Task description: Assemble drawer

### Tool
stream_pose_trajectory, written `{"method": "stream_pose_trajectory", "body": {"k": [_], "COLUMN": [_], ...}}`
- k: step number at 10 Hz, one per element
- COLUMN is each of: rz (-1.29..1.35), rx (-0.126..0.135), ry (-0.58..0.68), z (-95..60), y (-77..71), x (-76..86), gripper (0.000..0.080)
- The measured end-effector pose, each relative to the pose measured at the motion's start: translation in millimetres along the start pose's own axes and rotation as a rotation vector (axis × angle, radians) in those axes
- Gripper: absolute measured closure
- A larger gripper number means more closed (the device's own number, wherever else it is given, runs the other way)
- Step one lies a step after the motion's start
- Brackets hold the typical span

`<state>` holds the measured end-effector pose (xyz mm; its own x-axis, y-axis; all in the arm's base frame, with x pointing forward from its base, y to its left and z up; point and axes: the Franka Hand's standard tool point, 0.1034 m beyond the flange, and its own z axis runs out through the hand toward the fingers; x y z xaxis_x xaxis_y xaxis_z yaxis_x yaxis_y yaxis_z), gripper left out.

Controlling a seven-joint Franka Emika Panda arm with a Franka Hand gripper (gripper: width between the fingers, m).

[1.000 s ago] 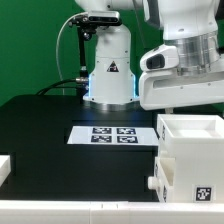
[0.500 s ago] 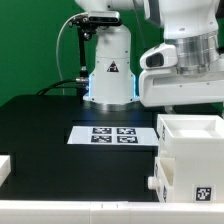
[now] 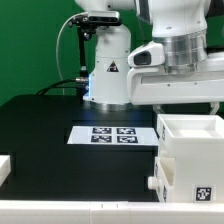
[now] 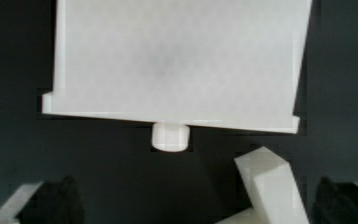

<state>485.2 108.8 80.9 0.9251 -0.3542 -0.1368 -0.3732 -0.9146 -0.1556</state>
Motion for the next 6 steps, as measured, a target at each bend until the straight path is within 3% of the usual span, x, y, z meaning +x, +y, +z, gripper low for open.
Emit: {"method": "stream_pose_trajectory", "body": {"k": [2,6], "rz": [0.004,0.047], "rx": [0.0,0.021], "ry": [-0.003,0.006], "z": [0.9,19.2], "y": [-0.1,-7.9], "x": [0.1,10.1], "gripper": [0.015,0.015]}}
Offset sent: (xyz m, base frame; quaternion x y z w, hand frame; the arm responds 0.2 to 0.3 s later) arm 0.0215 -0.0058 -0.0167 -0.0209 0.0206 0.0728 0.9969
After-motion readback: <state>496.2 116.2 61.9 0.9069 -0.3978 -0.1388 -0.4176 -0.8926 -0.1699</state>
